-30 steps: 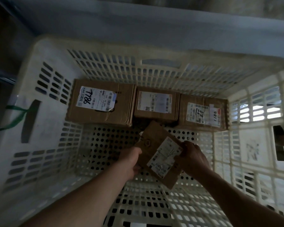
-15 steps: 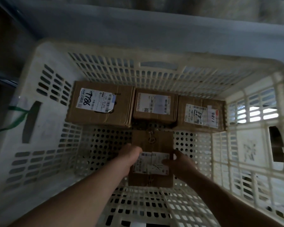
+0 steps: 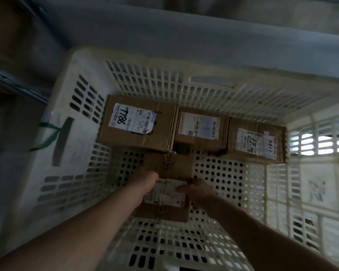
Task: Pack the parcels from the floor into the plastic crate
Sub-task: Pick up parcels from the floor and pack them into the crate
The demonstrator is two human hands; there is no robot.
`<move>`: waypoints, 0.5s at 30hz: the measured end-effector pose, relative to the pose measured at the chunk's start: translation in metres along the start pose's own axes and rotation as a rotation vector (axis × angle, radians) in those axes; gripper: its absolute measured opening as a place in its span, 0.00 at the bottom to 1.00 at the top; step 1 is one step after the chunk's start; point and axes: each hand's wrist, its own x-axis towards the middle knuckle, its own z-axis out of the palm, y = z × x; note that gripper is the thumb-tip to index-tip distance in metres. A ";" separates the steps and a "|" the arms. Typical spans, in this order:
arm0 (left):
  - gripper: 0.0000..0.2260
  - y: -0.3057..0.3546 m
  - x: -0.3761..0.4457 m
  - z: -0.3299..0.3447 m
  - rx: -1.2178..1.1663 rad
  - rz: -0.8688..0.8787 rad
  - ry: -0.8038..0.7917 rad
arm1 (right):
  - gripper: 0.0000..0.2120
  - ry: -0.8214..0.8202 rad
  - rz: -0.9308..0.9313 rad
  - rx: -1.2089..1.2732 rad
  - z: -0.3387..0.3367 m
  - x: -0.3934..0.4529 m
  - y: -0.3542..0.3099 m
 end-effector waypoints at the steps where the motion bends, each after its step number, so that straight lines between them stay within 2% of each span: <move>1: 0.24 -0.001 0.002 -0.005 0.017 -0.005 0.016 | 0.12 -0.013 0.014 0.013 0.006 -0.001 -0.003; 3: 0.22 -0.005 0.007 -0.018 0.052 -0.013 0.062 | 0.08 -0.039 0.034 0.051 0.019 0.002 -0.008; 5: 0.12 -0.010 0.014 -0.031 0.070 -0.006 0.091 | 0.03 -0.070 0.037 0.079 0.034 0.003 -0.019; 6: 0.09 -0.012 0.015 -0.038 0.086 -0.002 0.111 | 0.04 -0.082 0.032 0.099 0.042 0.004 -0.026; 8: 0.11 -0.015 0.017 -0.049 0.128 0.018 0.167 | 0.08 -0.100 0.017 0.120 0.057 0.010 -0.036; 11: 0.24 -0.021 0.020 -0.063 0.164 0.050 0.238 | 0.08 -0.139 -0.016 0.149 0.075 0.011 -0.051; 13: 0.25 -0.027 0.020 -0.067 0.168 0.070 0.278 | 0.08 -0.159 -0.021 0.163 0.083 0.013 -0.055; 15: 0.24 -0.031 0.018 -0.068 0.190 0.080 0.289 | 0.12 -0.169 -0.023 0.183 0.090 0.012 -0.060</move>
